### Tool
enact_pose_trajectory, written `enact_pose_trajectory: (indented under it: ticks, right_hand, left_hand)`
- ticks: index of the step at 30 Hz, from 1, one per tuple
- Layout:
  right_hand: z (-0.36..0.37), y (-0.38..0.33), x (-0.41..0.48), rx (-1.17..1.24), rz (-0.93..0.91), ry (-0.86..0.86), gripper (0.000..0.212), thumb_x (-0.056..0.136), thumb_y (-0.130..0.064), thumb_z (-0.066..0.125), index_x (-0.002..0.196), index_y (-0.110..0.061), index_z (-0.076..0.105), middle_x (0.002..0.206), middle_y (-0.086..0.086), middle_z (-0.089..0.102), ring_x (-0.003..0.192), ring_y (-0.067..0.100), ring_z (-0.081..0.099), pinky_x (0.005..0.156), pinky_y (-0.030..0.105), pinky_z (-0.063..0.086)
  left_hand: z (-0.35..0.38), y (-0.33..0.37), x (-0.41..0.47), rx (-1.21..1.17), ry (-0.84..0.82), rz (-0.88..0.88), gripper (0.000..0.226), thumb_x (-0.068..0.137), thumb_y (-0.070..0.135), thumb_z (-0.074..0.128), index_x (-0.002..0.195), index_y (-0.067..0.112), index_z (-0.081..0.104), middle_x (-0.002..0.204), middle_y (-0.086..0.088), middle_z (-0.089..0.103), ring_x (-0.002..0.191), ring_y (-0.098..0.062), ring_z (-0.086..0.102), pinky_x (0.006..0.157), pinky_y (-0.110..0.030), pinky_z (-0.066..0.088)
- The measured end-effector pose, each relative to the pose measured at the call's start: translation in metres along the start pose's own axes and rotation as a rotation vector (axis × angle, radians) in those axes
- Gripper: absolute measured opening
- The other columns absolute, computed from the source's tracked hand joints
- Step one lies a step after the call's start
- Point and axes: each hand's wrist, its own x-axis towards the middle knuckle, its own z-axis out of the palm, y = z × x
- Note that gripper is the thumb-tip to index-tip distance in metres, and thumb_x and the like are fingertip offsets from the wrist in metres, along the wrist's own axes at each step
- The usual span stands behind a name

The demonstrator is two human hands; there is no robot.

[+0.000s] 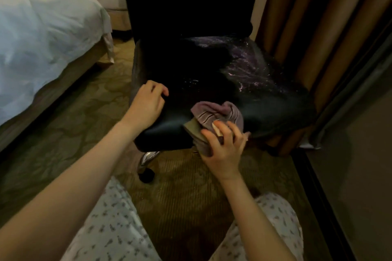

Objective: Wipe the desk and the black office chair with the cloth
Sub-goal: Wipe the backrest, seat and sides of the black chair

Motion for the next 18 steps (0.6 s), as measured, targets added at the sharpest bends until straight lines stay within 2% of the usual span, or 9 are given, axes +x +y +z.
enact_pose_trajectory:
  ticks: [3, 6, 8, 11, 15, 16, 17, 18]
  right_hand:
    - [0.003, 0.024, -0.002, -0.080, -0.067, 0.026, 0.034, 0.077, -0.046, 0.059, 0.104, -0.028, 0.051, 0.121, 0.003, 0.044, 0.114, 0.028, 0.040, 0.097, 0.058, 0.029]
    - [-0.001, 0.050, -0.004, -0.146, -0.009, 0.075, 0.029, 0.081, -0.046, 0.057, 0.102, -0.027, 0.052, 0.120, 0.005, 0.045, 0.112, 0.030, 0.041, 0.097, 0.053, 0.030]
    - [-0.007, 0.064, -0.003, -0.168, 0.045, 0.080, 0.027, 0.081, -0.042, 0.057, 0.102, -0.025, 0.052, 0.119, 0.006, 0.044, 0.111, 0.030, 0.040, 0.090, 0.048, 0.036]
    - [-0.021, 0.084, -0.003, -0.229, 0.220, 0.073, 0.032, 0.073, -0.032, 0.060, 0.102, -0.023, 0.052, 0.119, 0.006, 0.043, 0.113, 0.031, 0.038, 0.088, 0.050, 0.041]
    - [-0.040, 0.097, 0.001, -0.246, 0.736, 0.134, 0.037, 0.069, -0.018, 0.074, 0.104, -0.016, 0.061, 0.121, 0.014, 0.052, 0.115, 0.034, 0.037, 0.087, 0.061, 0.040]
    - [-0.042, 0.093, 0.006, -0.235, 0.795, 0.178, 0.036, 0.070, -0.019, 0.073, 0.104, -0.016, 0.062, 0.120, 0.015, 0.054, 0.115, 0.035, 0.038, 0.088, 0.062, 0.039]
    - [-0.042, 0.085, 0.012, -0.215, 0.774, 0.213, 0.035, 0.070, -0.022, 0.070, 0.104, -0.017, 0.061, 0.119, 0.014, 0.054, 0.115, 0.033, 0.037, 0.090, 0.059, 0.039]
    - [-0.040, 0.072, 0.018, -0.182, 0.674, 0.235, 0.035, 0.070, -0.026, 0.066, 0.104, -0.019, 0.059, 0.118, 0.013, 0.053, 0.115, 0.032, 0.037, 0.092, 0.055, 0.037]
  left_hand:
    - [-0.004, -0.020, 0.006, 0.036, -0.057, 0.022, 0.041, 0.079, 0.020, 0.030, 0.097, -0.002, 0.060, 0.100, -0.023, 0.054, 0.090, -0.041, 0.053, 0.086, -0.037, 0.035]
    - [-0.008, -0.034, 0.011, 0.062, -0.085, 0.008, 0.031, 0.078, 0.009, 0.037, 0.098, -0.001, 0.059, 0.102, -0.023, 0.053, 0.093, -0.041, 0.053, 0.088, -0.034, 0.032]
    - [-0.010, -0.037, 0.013, 0.070, -0.106, 0.026, 0.026, 0.078, 0.001, 0.042, 0.099, -0.001, 0.058, 0.104, -0.023, 0.052, 0.095, -0.041, 0.052, 0.090, -0.034, 0.032]
    - [-0.013, -0.036, 0.013, 0.073, -0.129, 0.065, 0.024, 0.081, -0.009, 0.049, 0.101, -0.002, 0.057, 0.108, -0.022, 0.051, 0.096, -0.039, 0.050, 0.090, -0.034, 0.033]
    - [-0.017, -0.016, 0.009, 0.067, -0.069, 0.004, 0.027, 0.079, -0.010, 0.046, 0.103, 0.000, 0.054, 0.113, -0.022, 0.045, 0.100, -0.039, 0.043, 0.088, -0.046, 0.040]
    - [-0.014, -0.001, 0.009, 0.070, -0.002, -0.014, 0.029, 0.075, -0.012, 0.046, 0.100, 0.000, 0.054, 0.110, -0.023, 0.045, 0.098, -0.039, 0.043, 0.084, -0.047, 0.040]
    - [-0.008, 0.020, 0.009, 0.050, 0.069, -0.020, 0.031, 0.070, -0.012, 0.043, 0.096, 0.001, 0.055, 0.104, -0.024, 0.047, 0.093, -0.039, 0.044, 0.079, -0.043, 0.038]
    - [0.000, 0.042, 0.011, 0.000, 0.133, -0.011, 0.033, 0.065, -0.010, 0.038, 0.091, 0.001, 0.055, 0.097, -0.024, 0.049, 0.087, -0.039, 0.046, 0.076, -0.039, 0.034]
